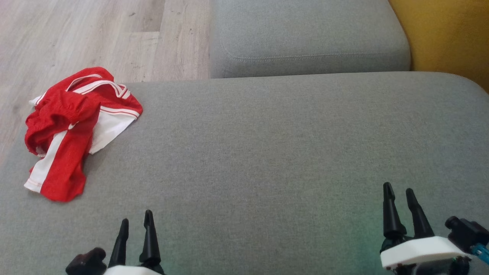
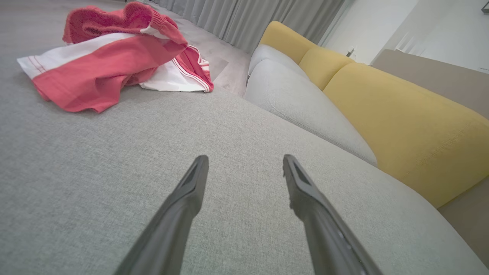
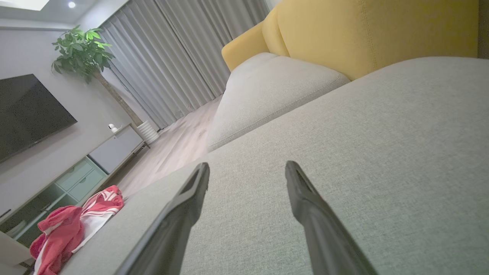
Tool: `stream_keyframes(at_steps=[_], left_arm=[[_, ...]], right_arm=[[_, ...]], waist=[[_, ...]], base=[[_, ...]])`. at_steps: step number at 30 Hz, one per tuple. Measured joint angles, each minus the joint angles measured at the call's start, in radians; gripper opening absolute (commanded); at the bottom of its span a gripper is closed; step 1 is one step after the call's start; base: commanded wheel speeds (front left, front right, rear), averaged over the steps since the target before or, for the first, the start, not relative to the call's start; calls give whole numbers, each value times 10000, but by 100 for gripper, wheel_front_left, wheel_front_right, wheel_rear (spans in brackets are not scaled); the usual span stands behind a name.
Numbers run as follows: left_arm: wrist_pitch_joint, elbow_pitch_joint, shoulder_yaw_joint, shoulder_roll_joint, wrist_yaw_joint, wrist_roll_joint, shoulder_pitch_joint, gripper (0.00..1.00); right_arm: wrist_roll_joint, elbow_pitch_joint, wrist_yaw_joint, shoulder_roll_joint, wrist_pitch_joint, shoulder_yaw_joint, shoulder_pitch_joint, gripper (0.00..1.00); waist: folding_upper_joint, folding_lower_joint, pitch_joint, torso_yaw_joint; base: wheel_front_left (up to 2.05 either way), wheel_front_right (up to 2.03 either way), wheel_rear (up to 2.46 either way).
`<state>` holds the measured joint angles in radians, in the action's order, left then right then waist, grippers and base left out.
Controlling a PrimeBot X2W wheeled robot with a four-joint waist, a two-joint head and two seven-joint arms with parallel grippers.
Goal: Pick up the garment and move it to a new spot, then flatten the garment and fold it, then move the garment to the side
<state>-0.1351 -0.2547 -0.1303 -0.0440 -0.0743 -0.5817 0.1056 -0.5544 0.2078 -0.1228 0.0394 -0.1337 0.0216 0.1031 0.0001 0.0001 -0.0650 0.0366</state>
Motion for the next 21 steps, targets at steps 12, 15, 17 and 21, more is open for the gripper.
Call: stream_keyframes(at_steps=[12,15,17,21], left_arm=[[-337,-100,-90,-6,130,1344,60,100],[-441,-192,-104,-8,209,1774,76,100],[-525,-228,-104,-10,228,1983,77,100],[-648,-286,-104,-12,268,2389,126,100]], right_arm=[[1626,215,0,2,-349,171,105,100],[2142,249,0,2,-443,253,106,100],[2382,276,0,4,-525,295,115,100],[2878,318,0,4,-650,357,123,100]], waist=[[0,0,-100,55],[0,-1,-124,73],[0,0,-141,82],[0,0,-178,96]], base=[[0,0,0],[0,0,0],[0,0,0],[0,0,0]])
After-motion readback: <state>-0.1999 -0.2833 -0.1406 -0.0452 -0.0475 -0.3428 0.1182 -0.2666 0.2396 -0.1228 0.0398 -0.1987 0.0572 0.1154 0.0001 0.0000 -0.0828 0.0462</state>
